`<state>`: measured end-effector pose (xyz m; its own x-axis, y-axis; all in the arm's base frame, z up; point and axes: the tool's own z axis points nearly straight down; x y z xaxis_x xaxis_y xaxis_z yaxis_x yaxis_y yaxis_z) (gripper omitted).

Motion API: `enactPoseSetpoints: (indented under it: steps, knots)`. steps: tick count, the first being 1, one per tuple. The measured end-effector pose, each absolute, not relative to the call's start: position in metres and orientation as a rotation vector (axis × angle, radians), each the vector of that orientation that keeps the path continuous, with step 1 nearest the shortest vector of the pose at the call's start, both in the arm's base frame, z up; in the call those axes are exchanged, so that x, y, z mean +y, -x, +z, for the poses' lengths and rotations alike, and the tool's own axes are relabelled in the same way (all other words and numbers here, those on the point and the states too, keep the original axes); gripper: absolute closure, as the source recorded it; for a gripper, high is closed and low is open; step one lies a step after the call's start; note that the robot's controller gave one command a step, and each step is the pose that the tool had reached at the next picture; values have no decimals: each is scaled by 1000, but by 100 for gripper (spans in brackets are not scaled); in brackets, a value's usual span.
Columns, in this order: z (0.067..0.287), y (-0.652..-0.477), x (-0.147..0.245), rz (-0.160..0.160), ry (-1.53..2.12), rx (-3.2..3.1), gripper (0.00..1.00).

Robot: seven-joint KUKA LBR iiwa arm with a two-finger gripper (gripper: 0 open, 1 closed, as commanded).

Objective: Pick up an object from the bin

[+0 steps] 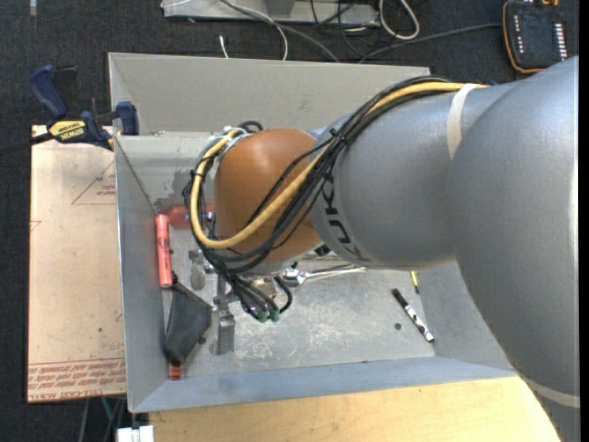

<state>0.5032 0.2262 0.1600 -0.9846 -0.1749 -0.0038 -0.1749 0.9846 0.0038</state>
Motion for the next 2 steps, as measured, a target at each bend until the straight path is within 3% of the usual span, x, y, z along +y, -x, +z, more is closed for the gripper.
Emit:
enactPoseSetpoints:
  steps: [1,2]
  knots:
    - [121,-503,244,4,1099,2944,0]
    - [70,-499,244,7,1022,2962,0]
